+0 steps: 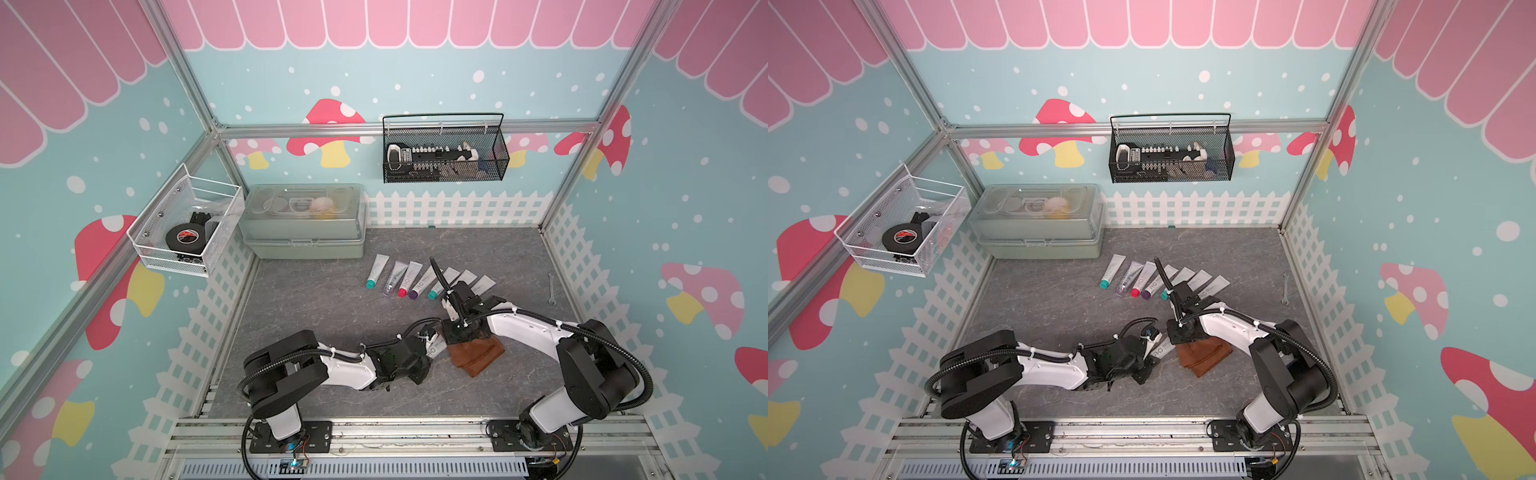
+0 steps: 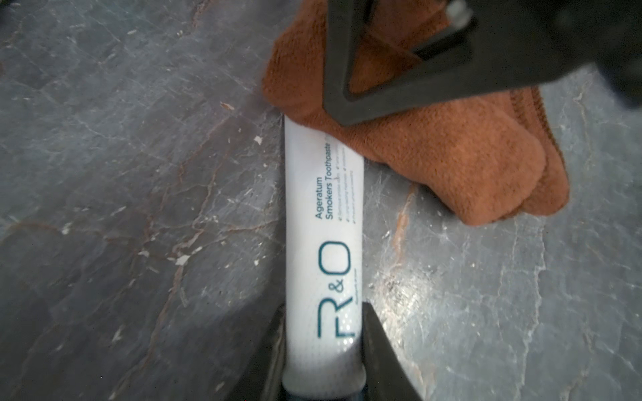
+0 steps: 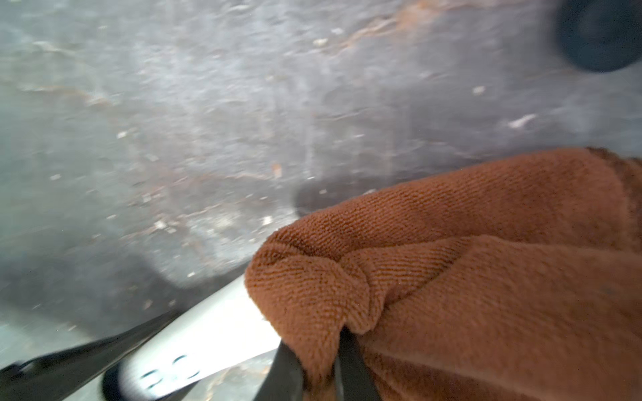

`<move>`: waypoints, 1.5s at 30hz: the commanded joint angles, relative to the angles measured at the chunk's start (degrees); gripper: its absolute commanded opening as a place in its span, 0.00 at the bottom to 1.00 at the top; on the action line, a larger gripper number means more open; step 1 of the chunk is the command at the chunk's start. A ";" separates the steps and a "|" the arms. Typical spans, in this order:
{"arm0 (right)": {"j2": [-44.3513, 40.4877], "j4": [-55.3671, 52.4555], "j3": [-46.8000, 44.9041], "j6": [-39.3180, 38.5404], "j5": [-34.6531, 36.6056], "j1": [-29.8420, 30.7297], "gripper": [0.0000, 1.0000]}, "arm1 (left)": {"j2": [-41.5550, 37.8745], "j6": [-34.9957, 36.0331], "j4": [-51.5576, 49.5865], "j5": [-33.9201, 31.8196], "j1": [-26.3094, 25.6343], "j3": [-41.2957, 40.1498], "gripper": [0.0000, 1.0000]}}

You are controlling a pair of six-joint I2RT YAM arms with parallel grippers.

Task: Wipe the surface of the toothpaste tube
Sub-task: Wipe the dirt from the toothpaste tube.

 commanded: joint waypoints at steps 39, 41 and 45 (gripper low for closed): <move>9.79 -8.18 4.92 -1.86 10.84 -5.08 0.10 | -0.95 -0.02 -0.45 -1.12 0.34 -1.60 0.23; 9.21 -7.55 4.69 -2.10 9.30 -6.00 0.10 | -0.81 0.01 -0.42 -1.09 0.34 -1.61 0.23; 3.33 -4.49 2.83 -2.80 1.09 -6.97 0.10 | -0.72 -0.02 -0.23 -0.94 0.34 -1.61 0.23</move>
